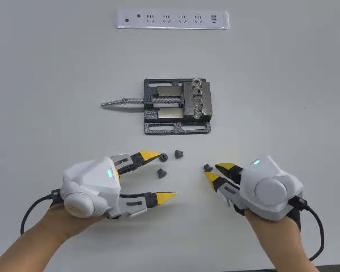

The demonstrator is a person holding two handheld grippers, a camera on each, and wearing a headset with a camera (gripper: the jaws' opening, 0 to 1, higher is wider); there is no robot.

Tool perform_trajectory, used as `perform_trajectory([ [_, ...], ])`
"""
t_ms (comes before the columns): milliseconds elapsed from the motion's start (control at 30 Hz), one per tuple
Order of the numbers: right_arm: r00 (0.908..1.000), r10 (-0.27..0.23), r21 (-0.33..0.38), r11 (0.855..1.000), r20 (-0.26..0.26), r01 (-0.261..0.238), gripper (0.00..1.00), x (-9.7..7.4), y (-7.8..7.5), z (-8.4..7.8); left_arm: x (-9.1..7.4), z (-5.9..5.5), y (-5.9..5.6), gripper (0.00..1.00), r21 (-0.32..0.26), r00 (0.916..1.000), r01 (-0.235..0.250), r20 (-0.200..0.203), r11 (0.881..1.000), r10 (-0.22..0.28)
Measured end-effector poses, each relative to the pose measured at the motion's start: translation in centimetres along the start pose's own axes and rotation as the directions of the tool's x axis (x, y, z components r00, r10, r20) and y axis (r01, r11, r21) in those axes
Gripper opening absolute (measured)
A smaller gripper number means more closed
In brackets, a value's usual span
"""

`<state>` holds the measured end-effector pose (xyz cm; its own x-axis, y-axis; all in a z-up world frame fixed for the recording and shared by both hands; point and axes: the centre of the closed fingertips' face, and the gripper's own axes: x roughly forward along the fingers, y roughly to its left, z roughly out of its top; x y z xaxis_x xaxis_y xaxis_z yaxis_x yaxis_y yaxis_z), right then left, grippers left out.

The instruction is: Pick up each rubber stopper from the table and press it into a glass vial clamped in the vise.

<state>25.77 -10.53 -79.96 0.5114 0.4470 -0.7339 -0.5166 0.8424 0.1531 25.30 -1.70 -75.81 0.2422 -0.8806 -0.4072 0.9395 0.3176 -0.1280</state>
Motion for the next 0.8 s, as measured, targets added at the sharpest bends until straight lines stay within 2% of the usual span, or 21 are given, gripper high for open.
perform_trajectory([
  [167,0.9997,-0.014,0.028,1.0,0.021,0.014,0.15,0.07,-0.04,-0.15,0.25,-0.04,-0.19,0.47,0.002,0.9999,0.01,-0.004,1.0,-0.01],
  [333,0.9974,-0.032,0.057,0.998,0.064,0.028,0.15,0.04,0.02,-0.17,0.31,-0.02,-0.33,0.47,0.004,0.9999,0.013,-0.007,1.0,-0.013],
  [800,0.992,-0.072,0.039,0.997,0.103,0.069,0.13,0.54,0.12,-0.27,0.29,-0.07,-0.52,0.47,0.005,0.9998,0.015,-0.015,1.0,-0.015],
])
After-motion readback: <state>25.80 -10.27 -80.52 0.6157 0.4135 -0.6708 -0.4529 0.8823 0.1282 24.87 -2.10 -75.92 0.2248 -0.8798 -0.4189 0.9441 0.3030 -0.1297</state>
